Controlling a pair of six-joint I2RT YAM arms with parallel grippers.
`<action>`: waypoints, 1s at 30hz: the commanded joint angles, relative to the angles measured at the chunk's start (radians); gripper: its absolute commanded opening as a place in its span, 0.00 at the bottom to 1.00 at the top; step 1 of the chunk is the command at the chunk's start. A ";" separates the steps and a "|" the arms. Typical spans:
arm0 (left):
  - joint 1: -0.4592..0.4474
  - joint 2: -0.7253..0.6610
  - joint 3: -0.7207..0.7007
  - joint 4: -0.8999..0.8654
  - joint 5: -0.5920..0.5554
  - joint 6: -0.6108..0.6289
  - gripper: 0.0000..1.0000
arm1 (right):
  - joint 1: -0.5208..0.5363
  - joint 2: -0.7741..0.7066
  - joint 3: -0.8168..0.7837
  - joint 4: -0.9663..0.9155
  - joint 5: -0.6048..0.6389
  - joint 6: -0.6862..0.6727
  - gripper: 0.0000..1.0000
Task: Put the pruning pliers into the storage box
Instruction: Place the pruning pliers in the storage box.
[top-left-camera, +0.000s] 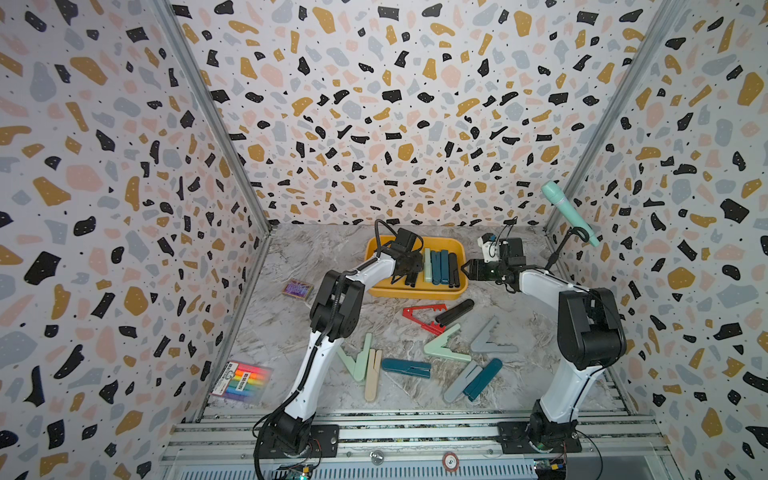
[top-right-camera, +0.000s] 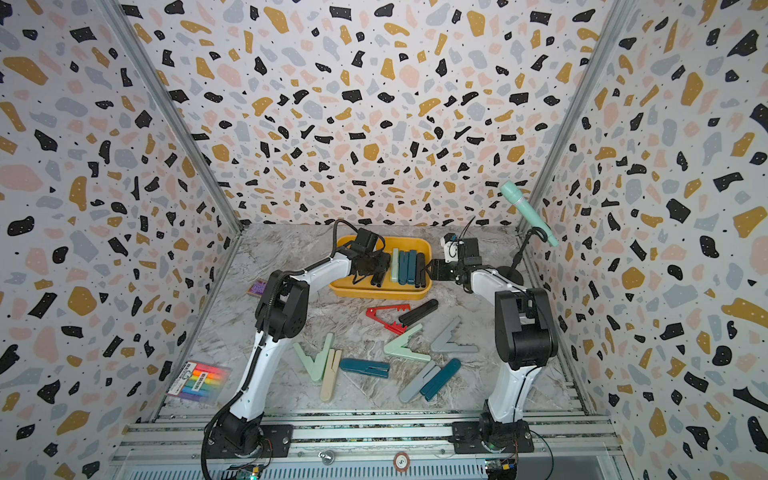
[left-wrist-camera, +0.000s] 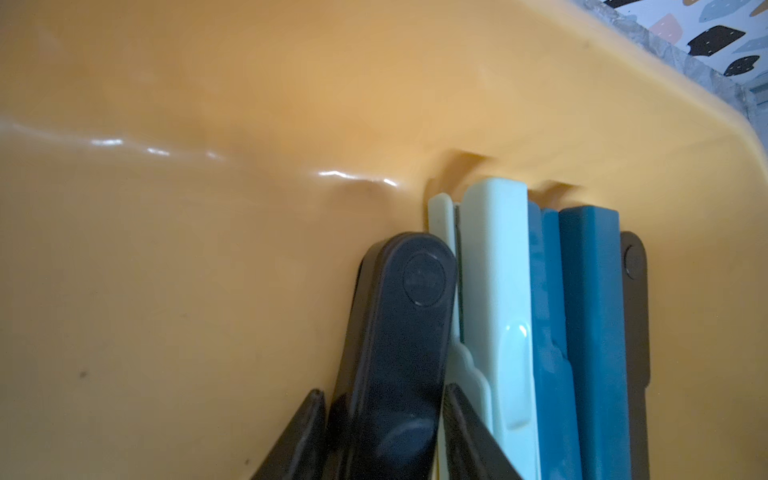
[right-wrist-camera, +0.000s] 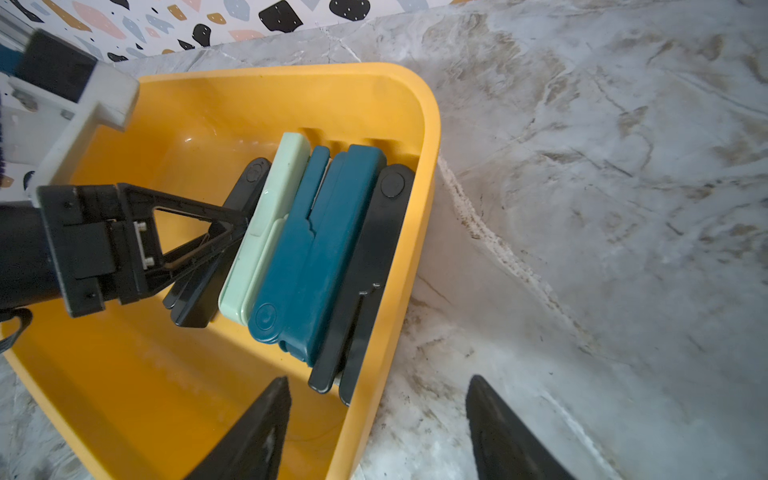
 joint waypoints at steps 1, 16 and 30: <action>0.002 -0.063 -0.043 0.016 0.024 0.007 0.44 | -0.001 -0.026 0.030 -0.031 0.006 -0.001 0.69; -0.006 -0.115 -0.178 0.174 0.116 -0.080 0.43 | -0.024 -0.069 -0.012 -0.027 0.008 -0.004 0.69; -0.016 -0.182 -0.217 0.236 0.078 -0.054 0.50 | -0.032 -0.144 -0.066 -0.023 0.029 -0.017 0.69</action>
